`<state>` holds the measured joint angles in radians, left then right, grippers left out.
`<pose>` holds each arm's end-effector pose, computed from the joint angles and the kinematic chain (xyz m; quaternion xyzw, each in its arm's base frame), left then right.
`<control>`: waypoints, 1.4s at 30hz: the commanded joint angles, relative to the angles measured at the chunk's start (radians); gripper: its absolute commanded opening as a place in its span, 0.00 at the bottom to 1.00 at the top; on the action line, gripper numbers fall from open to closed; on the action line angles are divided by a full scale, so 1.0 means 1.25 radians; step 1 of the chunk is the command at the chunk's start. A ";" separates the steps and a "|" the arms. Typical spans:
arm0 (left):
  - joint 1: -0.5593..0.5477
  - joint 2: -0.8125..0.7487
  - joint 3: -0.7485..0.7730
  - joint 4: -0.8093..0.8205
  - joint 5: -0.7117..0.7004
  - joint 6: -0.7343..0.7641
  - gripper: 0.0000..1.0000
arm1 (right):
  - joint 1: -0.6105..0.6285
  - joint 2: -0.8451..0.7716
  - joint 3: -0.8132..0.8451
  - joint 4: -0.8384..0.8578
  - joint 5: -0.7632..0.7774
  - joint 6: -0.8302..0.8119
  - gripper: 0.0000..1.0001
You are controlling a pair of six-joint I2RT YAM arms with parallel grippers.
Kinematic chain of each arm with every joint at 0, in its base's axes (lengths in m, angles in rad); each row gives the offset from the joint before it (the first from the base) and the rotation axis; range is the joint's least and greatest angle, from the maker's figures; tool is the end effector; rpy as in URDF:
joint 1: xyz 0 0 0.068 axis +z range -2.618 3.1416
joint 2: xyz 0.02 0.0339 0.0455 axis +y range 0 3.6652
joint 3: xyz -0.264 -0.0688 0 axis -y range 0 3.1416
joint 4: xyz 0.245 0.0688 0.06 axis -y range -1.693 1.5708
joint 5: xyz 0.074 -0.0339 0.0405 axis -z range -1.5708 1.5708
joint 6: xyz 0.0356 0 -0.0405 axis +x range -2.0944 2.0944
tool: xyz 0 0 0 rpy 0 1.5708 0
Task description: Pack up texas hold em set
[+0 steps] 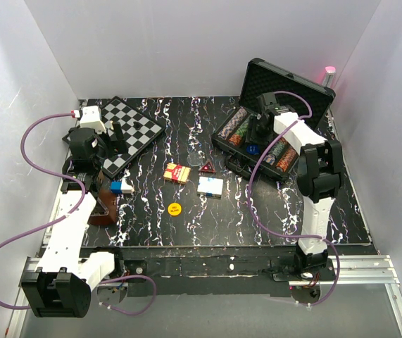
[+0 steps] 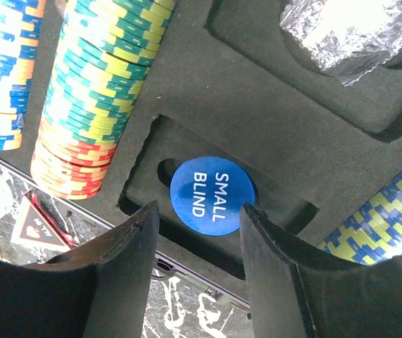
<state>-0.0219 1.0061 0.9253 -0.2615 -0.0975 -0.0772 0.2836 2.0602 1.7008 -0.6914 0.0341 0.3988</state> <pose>0.2309 -0.0016 0.3398 -0.0506 0.8151 0.0113 0.5769 0.4314 0.1245 0.2214 0.0600 0.9644 0.0705 0.2477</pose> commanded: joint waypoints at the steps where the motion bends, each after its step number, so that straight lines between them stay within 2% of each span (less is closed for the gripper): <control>1: -0.003 -0.010 -0.001 0.001 -0.010 0.010 0.98 | -0.011 -0.027 -0.018 0.049 -0.090 0.018 0.56; 25: -0.003 -0.001 -0.001 0.002 -0.010 0.009 0.98 | -0.010 0.026 -0.008 0.012 -0.031 0.020 0.59; 33: -0.003 0.004 -0.001 0.003 -0.003 0.005 0.98 | -0.005 -0.049 0.021 0.027 -0.078 0.006 0.64; 42: -0.002 0.006 -0.001 0.002 -0.002 0.004 0.98 | 0.004 -0.003 0.079 0.033 -0.141 -0.006 0.63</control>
<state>-0.0219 1.0161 0.9245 -0.2619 -0.0971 -0.0776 0.2802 2.0605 1.7329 -0.6548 -0.0853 0.4088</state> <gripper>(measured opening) 0.981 0.635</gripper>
